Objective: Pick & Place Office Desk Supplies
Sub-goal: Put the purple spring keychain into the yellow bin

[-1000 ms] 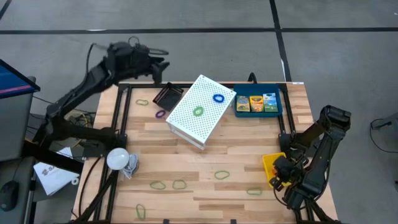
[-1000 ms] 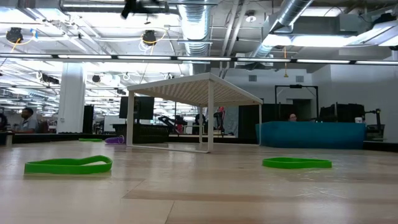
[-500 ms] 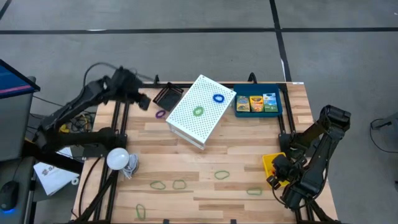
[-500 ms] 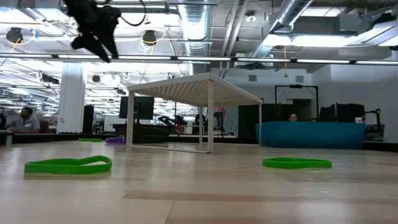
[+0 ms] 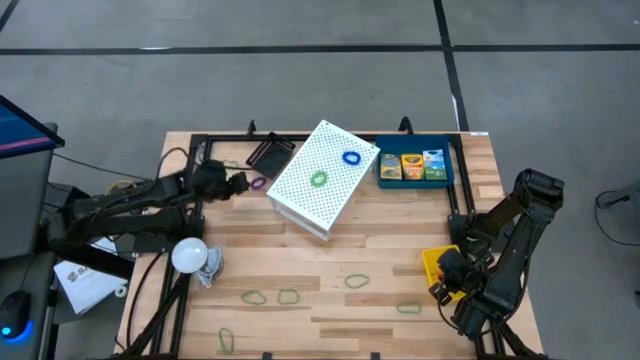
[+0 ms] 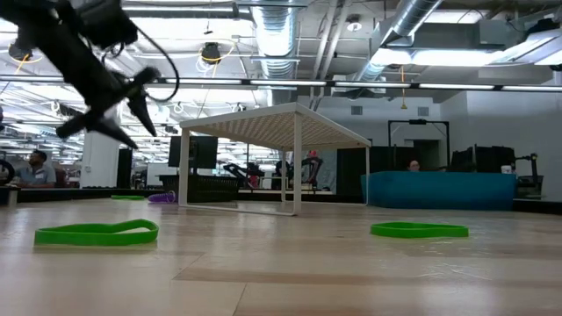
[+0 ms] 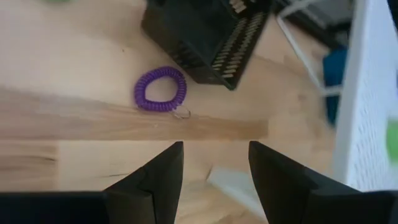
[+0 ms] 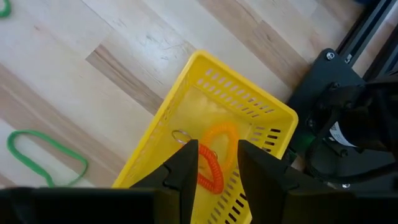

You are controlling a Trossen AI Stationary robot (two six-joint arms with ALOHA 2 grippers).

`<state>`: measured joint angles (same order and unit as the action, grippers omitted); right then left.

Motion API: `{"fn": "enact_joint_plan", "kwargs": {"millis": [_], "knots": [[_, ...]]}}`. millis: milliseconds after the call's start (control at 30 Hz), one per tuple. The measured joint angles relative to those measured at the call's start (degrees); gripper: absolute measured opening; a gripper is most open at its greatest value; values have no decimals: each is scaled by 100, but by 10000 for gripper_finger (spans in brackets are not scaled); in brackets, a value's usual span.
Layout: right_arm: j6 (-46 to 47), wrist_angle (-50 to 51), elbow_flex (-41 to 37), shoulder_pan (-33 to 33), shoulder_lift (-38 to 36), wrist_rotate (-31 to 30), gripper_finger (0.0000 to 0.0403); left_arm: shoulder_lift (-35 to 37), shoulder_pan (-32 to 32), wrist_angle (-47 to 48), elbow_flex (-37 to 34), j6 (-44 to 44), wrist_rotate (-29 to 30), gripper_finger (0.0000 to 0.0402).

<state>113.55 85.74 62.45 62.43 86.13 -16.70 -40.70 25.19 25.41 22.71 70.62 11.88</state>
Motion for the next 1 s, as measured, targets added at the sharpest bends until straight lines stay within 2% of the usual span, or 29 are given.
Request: {"fn": "enact_joint_plan", "kwargs": {"millis": [200, 400, 567, 867, 1000], "knots": [[5, 58, 49, 0, 0, 14, 109, -296, 0, -1161, -764, 1104, 61, 176], [109, 60, 49, -4, 0, 14, 109, -599, 0, -2128, -1149, 2116, 242, 176], [121, 60, 49, -4, 0, 12, 109, -945, -1, -2734, -1279, 2959, 317, 176], [202, 62, 49, -4, 0, -4, 109, -1629, -164, -3176, -1287, 4870, 317, 176], [202, 61, 49, -4, 0, -6, 109, -1930, -216, -3502, -1287, 5400, 429, 176]]}}
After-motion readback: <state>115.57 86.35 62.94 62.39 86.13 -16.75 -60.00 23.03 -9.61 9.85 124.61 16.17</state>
